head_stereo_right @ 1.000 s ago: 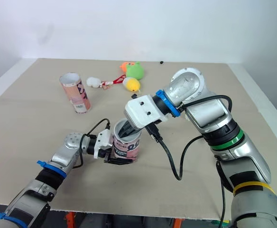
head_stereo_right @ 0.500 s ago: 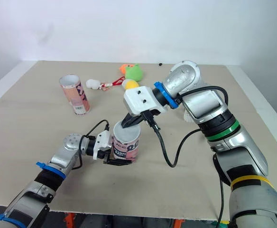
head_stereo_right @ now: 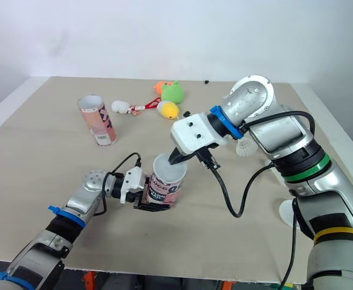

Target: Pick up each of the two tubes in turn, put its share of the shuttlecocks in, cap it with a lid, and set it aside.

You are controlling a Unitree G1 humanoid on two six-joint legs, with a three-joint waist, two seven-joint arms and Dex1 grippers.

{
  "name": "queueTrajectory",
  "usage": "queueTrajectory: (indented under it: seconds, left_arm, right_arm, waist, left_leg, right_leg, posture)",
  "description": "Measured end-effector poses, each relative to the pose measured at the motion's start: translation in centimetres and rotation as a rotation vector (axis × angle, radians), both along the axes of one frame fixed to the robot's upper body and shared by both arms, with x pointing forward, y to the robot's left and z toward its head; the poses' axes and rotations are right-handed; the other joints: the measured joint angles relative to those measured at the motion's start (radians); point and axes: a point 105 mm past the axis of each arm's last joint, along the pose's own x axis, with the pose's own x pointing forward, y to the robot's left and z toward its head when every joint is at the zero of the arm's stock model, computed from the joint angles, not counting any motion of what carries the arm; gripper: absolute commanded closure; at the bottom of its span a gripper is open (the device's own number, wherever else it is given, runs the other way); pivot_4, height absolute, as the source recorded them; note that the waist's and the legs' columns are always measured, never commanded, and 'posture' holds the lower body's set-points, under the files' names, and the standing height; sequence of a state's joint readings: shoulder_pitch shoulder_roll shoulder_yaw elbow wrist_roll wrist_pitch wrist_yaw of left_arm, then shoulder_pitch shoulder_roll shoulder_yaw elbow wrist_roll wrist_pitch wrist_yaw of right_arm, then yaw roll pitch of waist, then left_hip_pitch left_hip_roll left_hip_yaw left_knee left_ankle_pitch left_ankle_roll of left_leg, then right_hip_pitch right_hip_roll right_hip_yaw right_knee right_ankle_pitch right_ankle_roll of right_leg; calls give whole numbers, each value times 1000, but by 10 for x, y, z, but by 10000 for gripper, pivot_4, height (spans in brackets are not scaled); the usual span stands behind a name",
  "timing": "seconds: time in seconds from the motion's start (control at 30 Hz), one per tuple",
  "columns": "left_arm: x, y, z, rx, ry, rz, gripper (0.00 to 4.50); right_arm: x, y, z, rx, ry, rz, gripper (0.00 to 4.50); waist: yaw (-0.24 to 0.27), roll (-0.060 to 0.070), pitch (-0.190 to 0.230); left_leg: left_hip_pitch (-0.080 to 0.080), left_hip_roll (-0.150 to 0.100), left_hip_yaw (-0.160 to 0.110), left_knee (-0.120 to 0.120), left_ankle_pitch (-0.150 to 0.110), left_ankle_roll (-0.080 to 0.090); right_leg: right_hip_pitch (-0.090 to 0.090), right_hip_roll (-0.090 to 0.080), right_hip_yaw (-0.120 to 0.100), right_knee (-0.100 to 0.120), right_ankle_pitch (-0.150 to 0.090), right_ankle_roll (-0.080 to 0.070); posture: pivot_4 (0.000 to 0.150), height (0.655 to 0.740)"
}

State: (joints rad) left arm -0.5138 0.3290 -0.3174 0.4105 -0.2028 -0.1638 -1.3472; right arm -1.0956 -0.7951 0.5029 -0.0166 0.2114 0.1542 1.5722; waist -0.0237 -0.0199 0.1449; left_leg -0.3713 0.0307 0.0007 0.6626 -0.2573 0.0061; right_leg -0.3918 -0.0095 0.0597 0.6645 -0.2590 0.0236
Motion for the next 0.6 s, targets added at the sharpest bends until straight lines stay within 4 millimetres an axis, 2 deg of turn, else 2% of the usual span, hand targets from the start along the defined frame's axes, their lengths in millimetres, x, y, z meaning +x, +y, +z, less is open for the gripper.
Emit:
queueTrajectory:
  seconds: [0.2,0.27,0.37,0.6]
  left_arm:
    - [0,-1,1,-8,-8,-6,16413]
    - [0,-1,2,-13,-12,-6,16413]
    - [-1,-4,4,-32,-22,-14,16413]
    - [-2,-8,7,-83,4,-7,16413]
  right_arm:
    - [1,1,5,58,94,-58,44107]
    - [1,-3,10,102,164,-99,44107]
    - [0,-20,30,191,206,-170,44107]
    - [-11,-44,52,355,276,-239,44107]
  waist:
    - [0,0,2]
    - [1,1,3]
    - [4,1,3]
    - [4,0,6]
  left_leg:
    - [-1,0,0,0,0,0]
    - [-8,-1,0,0,0,0]
    - [-20,-4,-2,2,0,0]
    - [-22,-10,-2,2,0,0]
  right_leg:
    - [-2,0,0,0,0,-1]
    - [-8,-2,0,0,2,0]
    - [-17,-5,-2,0,7,1]
    - [-16,-13,-4,-2,5,6]
  posture:
    - [1500,7323]
    - [1500,7323]
    - [1500,7323]
    - [1500,7323]
